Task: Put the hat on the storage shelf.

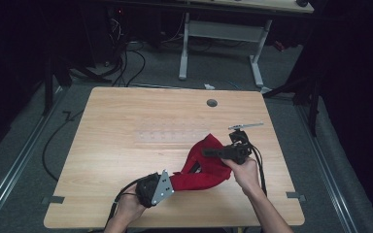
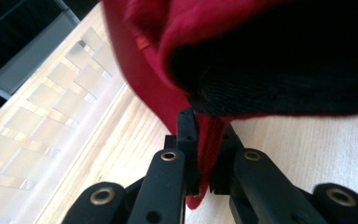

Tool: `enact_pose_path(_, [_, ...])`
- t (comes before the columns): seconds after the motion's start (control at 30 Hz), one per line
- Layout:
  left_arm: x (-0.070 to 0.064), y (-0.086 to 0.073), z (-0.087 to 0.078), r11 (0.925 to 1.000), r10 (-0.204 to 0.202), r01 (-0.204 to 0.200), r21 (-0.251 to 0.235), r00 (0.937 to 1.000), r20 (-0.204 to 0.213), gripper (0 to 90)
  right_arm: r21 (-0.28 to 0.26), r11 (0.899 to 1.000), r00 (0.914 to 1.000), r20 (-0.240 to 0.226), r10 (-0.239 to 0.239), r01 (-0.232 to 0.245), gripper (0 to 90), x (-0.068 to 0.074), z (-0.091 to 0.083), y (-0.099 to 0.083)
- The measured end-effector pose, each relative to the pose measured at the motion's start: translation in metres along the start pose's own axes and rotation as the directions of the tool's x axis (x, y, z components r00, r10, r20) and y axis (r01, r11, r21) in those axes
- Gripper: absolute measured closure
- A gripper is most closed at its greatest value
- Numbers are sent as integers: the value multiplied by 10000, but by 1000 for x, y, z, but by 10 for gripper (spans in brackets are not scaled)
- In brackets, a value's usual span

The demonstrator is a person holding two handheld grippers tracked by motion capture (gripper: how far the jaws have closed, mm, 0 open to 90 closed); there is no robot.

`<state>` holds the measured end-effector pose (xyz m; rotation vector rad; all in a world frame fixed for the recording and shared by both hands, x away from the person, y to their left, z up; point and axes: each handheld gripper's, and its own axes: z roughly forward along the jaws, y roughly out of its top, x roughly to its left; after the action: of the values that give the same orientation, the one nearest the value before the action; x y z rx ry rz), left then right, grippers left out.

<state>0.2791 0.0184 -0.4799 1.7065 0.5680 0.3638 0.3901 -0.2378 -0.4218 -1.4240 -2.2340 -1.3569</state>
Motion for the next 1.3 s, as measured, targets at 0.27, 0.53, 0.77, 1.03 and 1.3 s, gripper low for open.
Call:
enact_pose_path(0.27, [7, 2, -7, 9984, -547, 546, -155, 9985, -57, 859, -2646, 9644, 9996, 267, 30, 42, 409, -5, -38, -1])
enact_pose_path(0.53, [26, 12, -20, 9829, -1599, 1553, -985, 9863, -404, 858, -3117, 9484, 9815, 1915, 29, 580, 402, -30, -57, -29])
enact_pose_path(0.77, [46, 22, -29, 9551, -2551, 2406, -1728, 9646, -669, 858, -2138, 9708, 9233, 3835, -194, 1092, 414, -65, -27, -72])
enact_pose_path(1.03, [68, 38, -38, 9134, -3415, 3087, -2655, 9359, -867, 858, -1144, 9773, 8205, 5656, -833, 1781, 390, -85, 1, -99])
enact_pose_path(1.3, [88, 47, -41, 8808, -4028, 3501, -3189, 9079, -1160, 858, -459, 9785, 7545, 6443, -1249, 2012, 363, -83, 6, -99])
